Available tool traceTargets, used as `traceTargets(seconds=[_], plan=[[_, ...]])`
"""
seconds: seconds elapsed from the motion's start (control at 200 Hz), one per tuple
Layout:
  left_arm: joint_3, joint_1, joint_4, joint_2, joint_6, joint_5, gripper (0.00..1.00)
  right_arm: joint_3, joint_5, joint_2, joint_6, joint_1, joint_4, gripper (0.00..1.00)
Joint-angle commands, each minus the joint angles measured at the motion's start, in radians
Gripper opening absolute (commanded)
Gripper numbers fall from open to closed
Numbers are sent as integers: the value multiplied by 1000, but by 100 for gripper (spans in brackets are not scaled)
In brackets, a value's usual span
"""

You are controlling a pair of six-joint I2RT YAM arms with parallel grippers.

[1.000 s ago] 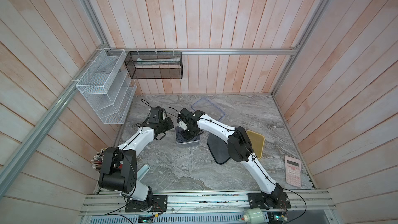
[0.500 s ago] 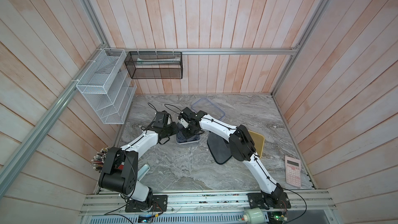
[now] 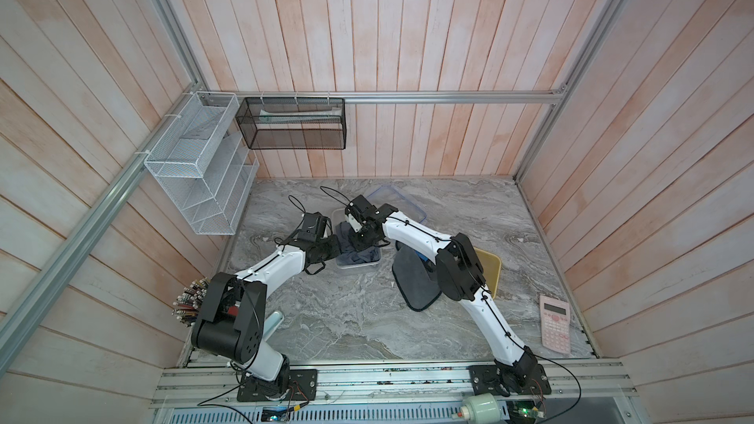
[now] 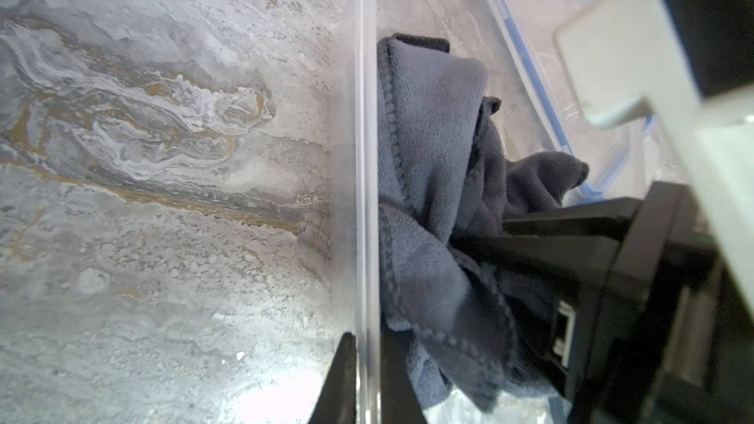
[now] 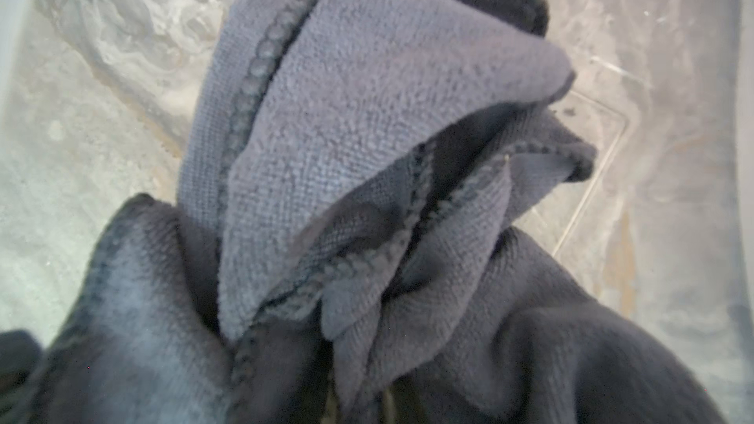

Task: Wipe the insides of the lunch boxes
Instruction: Pick up the lunch box from the center of the board.

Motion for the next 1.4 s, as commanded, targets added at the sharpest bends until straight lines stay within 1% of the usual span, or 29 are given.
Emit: traceTargets(seconds=[0.0,0.075,0.26,0.505,0.74,0.99,1.16,1.185,1.395], plan=[[29,-6,-40,10,20,-20,16,16,20,46,5,1,-16,0],[30,-7,-40,-2,20,-17,18,7,20,48,-3,5,-16,0],[23,-25,-73,-9,38,-25,18,13,20,57,-6,5,-17,0],[4,-59,-90,3,53,-33,11,78,50,101,-15,-4,-48,0],[33,-90,-148,32,95,-67,5,111,87,121,-15,-29,-38,0],[60,-134,-206,63,129,-95,5,146,113,138,-3,-67,17,0],[78,-163,-235,79,147,-99,5,202,123,156,2,-86,37,0],[79,-167,-241,81,151,-101,5,212,124,190,4,-89,37,0],[86,-216,-271,101,197,-108,5,235,129,214,2,-100,95,0]])
